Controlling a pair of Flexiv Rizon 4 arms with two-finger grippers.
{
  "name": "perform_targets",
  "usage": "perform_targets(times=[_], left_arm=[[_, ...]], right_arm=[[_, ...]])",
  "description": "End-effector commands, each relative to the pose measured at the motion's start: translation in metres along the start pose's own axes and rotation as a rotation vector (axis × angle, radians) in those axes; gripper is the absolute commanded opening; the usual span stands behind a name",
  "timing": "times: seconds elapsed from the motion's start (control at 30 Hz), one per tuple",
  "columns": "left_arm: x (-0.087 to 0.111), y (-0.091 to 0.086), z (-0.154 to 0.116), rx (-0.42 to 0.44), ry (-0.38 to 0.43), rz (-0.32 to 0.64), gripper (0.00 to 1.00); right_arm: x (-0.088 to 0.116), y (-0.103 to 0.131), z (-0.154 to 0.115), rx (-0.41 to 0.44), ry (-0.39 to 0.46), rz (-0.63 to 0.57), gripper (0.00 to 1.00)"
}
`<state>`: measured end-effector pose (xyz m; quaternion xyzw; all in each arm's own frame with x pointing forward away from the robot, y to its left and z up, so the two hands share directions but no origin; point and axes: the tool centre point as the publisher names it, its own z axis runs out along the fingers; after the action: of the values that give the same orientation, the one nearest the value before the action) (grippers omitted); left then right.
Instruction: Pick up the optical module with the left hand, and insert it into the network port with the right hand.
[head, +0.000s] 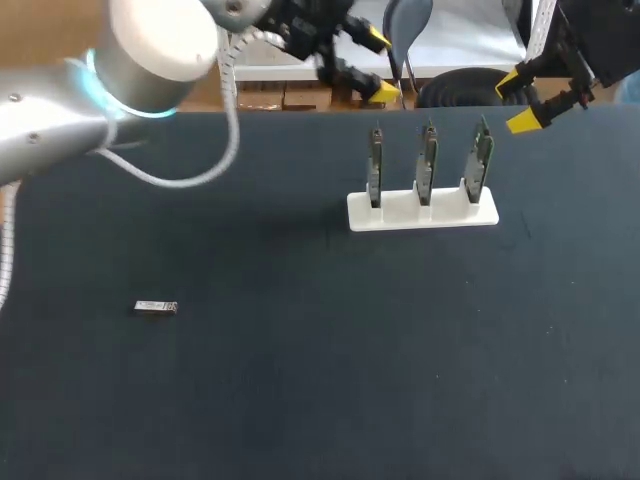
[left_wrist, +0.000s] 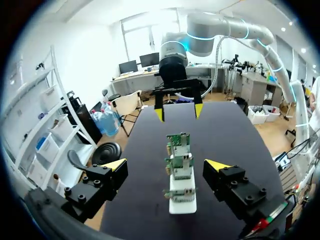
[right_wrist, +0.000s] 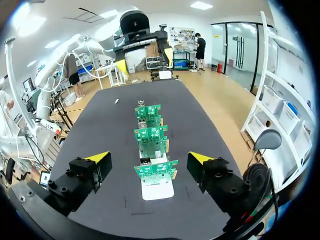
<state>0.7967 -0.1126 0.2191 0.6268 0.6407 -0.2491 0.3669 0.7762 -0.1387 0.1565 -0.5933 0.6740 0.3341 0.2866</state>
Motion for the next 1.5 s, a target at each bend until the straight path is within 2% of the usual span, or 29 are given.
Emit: perform_targets(times=[0.03, 0.2, 0.4, 0.53, 0.8, 0.87, 1.0, 1.13, 1.27, 1.4, 1.5], left_arm=[[0.015, -0.024, -0.075, -0.121, 0.006, 0.005, 1.0], [0.045, -0.031, -0.124, -0.181, 0.11, -0.004, 1.0], [0.085, -0.05, -0.174, -0.181, 0.258, 0.017, 1.0], [0.113, -0.062, -0.197, -0.175, 0.328, -0.009, 1.0], [0.163, -0.091, -0.229, -0.13, 0.483, 0.021, 1.0], [0.176, -0.099, -0.234, -0.115, 0.496, 0.031, 1.0], [0.202, -0.111, -0.24, -0.087, 0.604, 0.05, 1.0], [0.221, -0.124, -0.242, -0.026, 0.665, 0.031, 1.0], [0.229, -0.14, -0.235, 0.021, 0.654, -0.004, 1.0], [0.237, -0.16, -0.217, 0.1, 0.683, 0.012, 1.0], [0.25, -0.172, -0.204, 0.125, 0.696, 0.004, 1.0]], right_arm=[[0.0, 0.003, 0.0, 0.006, 0.0, -0.001, 1.0], [0.0, 0.003, 0.0, 0.006, 0.0, -0.001, 1.0], [0.0, 0.003, 0.0, 0.006, 0.0, -0.001, 1.0], [0.0, 0.003, 0.0, 0.006, 0.0, -0.001, 1.0], [0.0, 0.003, 0.0, 0.006, 0.0, -0.001, 1.0], [0.0, 0.003, 0.0, 0.006, 0.0, -0.001, 1.0], [0.0, 0.003, 0.0, 0.006, 0.0, -0.001, 1.0], [0.0, 0.003, 0.0, 0.006, 0.0, -0.001, 1.0], [0.0, 0.003, 0.0, 0.006, 0.0, -0.001, 1.0], [0.0, 0.003, 0.0, 0.006, 0.0, -0.001, 1.0], [0.0, 0.003, 0.0, 0.006, 0.0, -0.001, 1.0]])
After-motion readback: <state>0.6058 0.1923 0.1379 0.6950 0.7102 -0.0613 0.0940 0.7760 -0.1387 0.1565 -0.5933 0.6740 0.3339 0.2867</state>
